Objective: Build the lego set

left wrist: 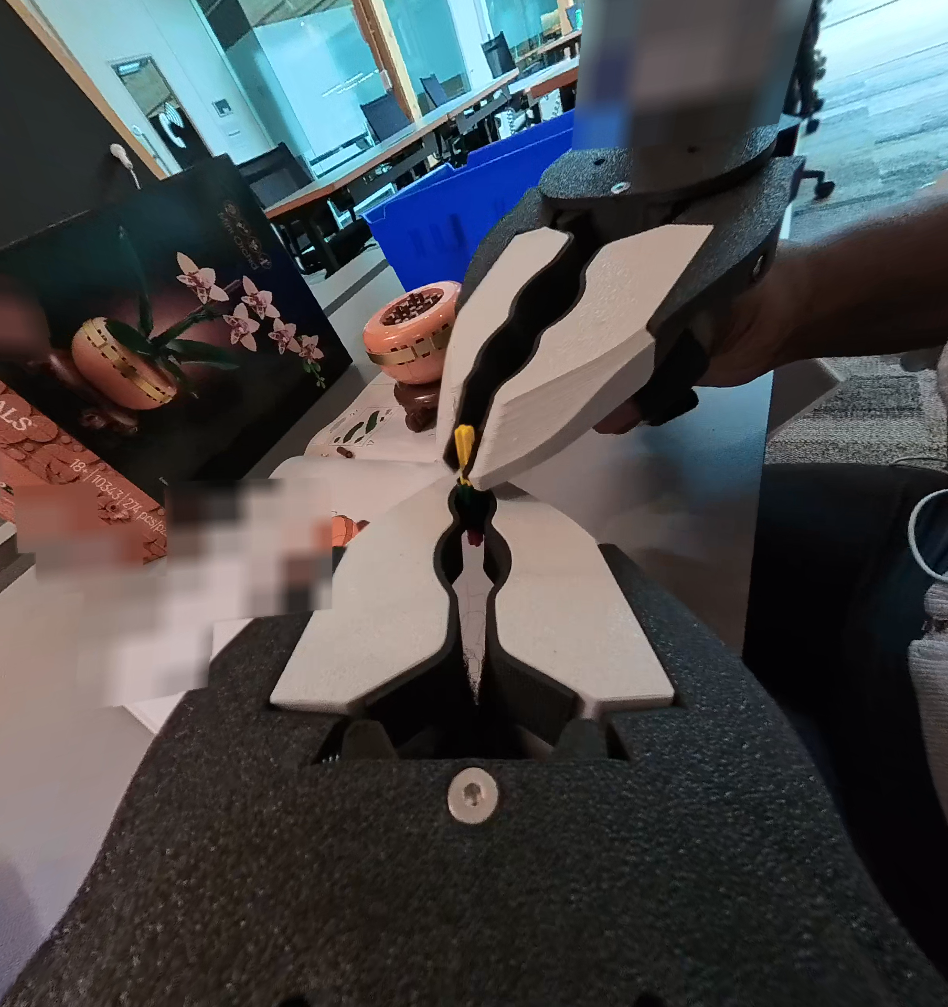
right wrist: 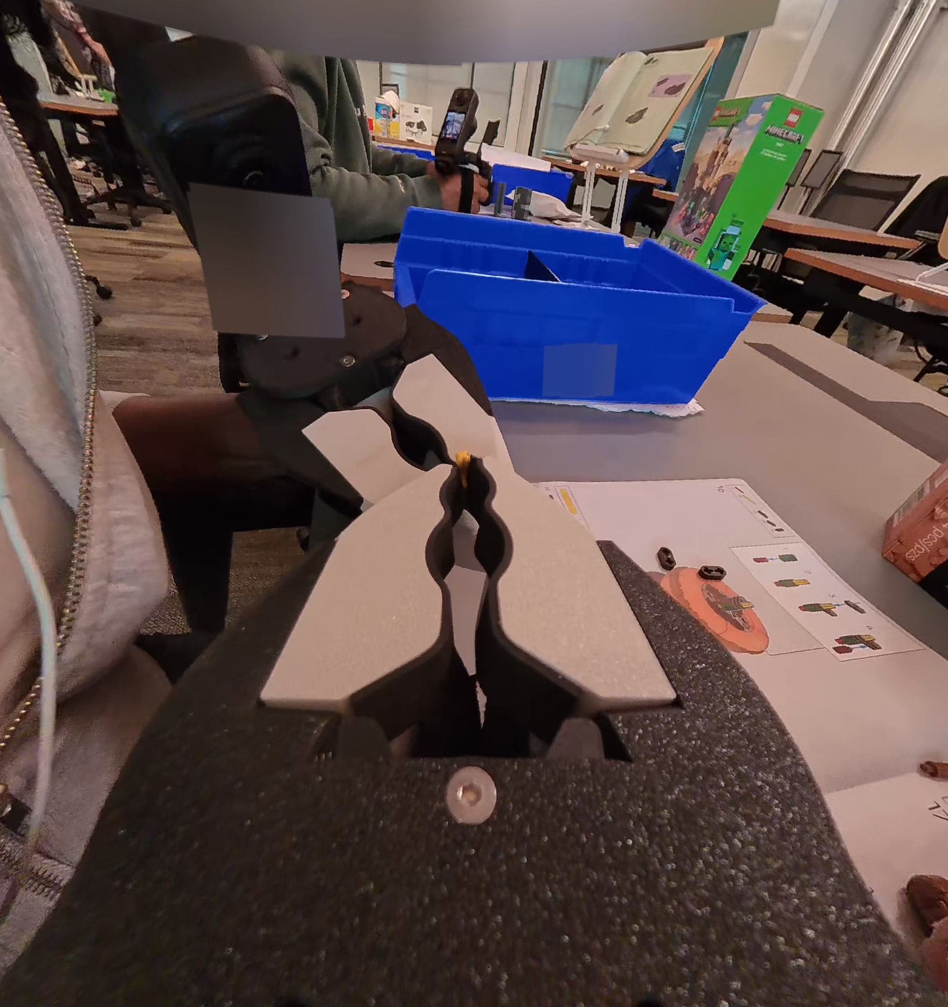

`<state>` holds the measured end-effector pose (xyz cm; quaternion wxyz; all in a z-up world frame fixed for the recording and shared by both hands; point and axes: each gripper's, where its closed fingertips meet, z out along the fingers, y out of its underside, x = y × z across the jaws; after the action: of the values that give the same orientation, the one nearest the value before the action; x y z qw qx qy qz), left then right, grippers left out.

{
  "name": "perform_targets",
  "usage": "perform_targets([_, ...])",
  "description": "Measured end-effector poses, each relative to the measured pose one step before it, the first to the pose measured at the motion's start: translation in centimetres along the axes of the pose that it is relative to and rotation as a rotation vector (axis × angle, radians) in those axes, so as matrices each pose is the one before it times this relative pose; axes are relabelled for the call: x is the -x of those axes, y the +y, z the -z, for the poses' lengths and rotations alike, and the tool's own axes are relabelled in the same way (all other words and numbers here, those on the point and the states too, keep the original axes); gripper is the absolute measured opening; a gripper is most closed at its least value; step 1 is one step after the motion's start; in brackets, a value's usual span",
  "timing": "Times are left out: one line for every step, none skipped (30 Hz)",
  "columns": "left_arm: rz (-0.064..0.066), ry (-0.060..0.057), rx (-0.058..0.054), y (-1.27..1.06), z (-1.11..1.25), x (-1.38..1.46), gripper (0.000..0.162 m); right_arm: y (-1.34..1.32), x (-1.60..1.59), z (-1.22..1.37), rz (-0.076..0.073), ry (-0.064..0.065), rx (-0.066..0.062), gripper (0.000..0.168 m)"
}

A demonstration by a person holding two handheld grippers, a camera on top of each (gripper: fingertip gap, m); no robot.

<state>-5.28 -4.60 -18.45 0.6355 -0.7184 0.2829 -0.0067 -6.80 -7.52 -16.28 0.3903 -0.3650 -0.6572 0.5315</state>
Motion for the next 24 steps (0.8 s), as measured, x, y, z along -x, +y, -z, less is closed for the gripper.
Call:
perform_targets([0.0019,-0.0009,-0.0009,-0.014,-0.006,0.023,0.0,-0.025,-0.039,0.002,-0.0094,-0.0036,0.0006,0.003])
perform_targets([0.0043,-0.0011,-0.0004,-0.006,-0.026,0.054,0.0,-0.157,0.0,0.017,-0.0204,-0.0148,0.0049,0.003])
perform_targets([0.0093,-0.006,-0.0174,-0.196,0.076,0.162,0.001,-0.379,0.052,0.005,0.0008,-0.0132,-0.0105,0.003])
perform_targets([0.008,-0.0118,-0.0255,-0.287,0.145,0.209,0.001,-0.369,-0.027,-0.123,0.0125,0.0022,-0.0174,0.004])
perform_targets([0.0047,-0.012,-0.014,-0.166,0.08,0.181,0.001,-0.239,-0.036,-0.192,0.0061,0.0065,-0.0103,0.004])
perform_targets([0.0085,-0.0037,-0.0089,-0.106,0.067,0.116,0.001,-0.305,0.035,-0.152,0.0025,0.0017,-0.0154,0.005])
perform_targets([0.0136,-0.0024,-0.0146,-0.163,0.118,0.155,0.001,-0.882,-0.079,-0.038,-0.01,0.0067,-0.0535,0.02])
perform_targets([0.017,-0.0076,-0.0143,-0.149,0.129,0.247,0.001,-1.246,-0.444,0.175,-0.0312,0.0292,-0.0714,0.037])
perform_targets([0.0224,-0.0051,-0.018,-0.207,0.146,0.264,0.001,-1.348,-0.594,0.304,-0.034,0.0343,-0.0757,0.051])
perform_targets([0.0299,0.0002,-0.0239,-0.266,0.201,0.275,0.001,-1.147,-0.523,0.371,-0.023,0.0259,-0.0624,0.058])
perform_targets([0.0388,0.0046,-0.0296,-0.329,0.274,0.291,0.001,-0.705,-0.805,0.399,-0.0116,0.0448,-0.0353,0.063])
perform_targets([0.0538,0.0059,-0.0351,-0.392,0.316,0.373,0.001,-0.153,-0.81,0.38,0.0062,0.0445,-0.0033,0.068])
perform_targets([0.0688,0.0004,-0.042,-0.467,0.361,0.504,0.001,0.313,-0.642,0.389,0.0144,0.031,0.0222,0.068])
perform_targets([0.0773,-0.0063,-0.0438,-0.477,0.367,0.656,0.001,0.55,-0.34,0.359,0.0129,0.013,0.03,0.065])
perform_targets([0.0751,0.0003,-0.0399,-0.449,0.364,0.583,0.001,0.539,-0.184,0.318,0.005,0.0087,0.024,0.06])
perform_targets([0.066,0.0082,-0.0331,-0.378,0.326,0.447,0.001,0.407,-0.115,0.197,-0.0027,0.0105,0.0102,0.056])
perform_targets([0.0559,0.0068,-0.0275,-0.315,0.276,0.376,0.002,0.272,0.158,0.067,-0.0067,-0.0047,-0.0001,0.054])
perform_targets([0.0459,0.0008,-0.0193,-0.216,0.212,0.363,0.002,0.191,0.253,-0.086,-0.0129,-0.012,-0.0015,0.052])
perform_targets([0.0315,0.0046,-0.0078,-0.088,0.1,0.195,0.002,0.118,0.188,-0.252,-0.0153,-0.005,0.001,0.054])
perform_targets([0.0163,0.0052,0.0016,0.034,-0.005,0.051,0.002,0.068,0.122,-0.414,-0.0111,-0.0037,0.0023,0.056])
perform_targets([-0.0001,-0.0053,0.0106,0.157,-0.076,0.054,0.002,0.061,0.18,-0.519,-0.0094,-0.0069,0.0074,0.055])
perform_targets([-0.0173,0.0017,0.0188,0.25,-0.16,-0.202,0.002,0.107,0.273,-0.614,-0.007,-0.0159,0.013,0.051])
perform_targets([-0.0251,0.0078,0.0235,0.311,-0.234,-0.378,0.002,0.078,0.446,-0.694,-0.0047,-0.029,0.0129,0.046])
perform_targets([-0.0251,0.0019,0.024,0.318,-0.221,-0.273,0.002,0.054,0.453,-0.726,-0.0064,-0.0317,0.0118,0.041])
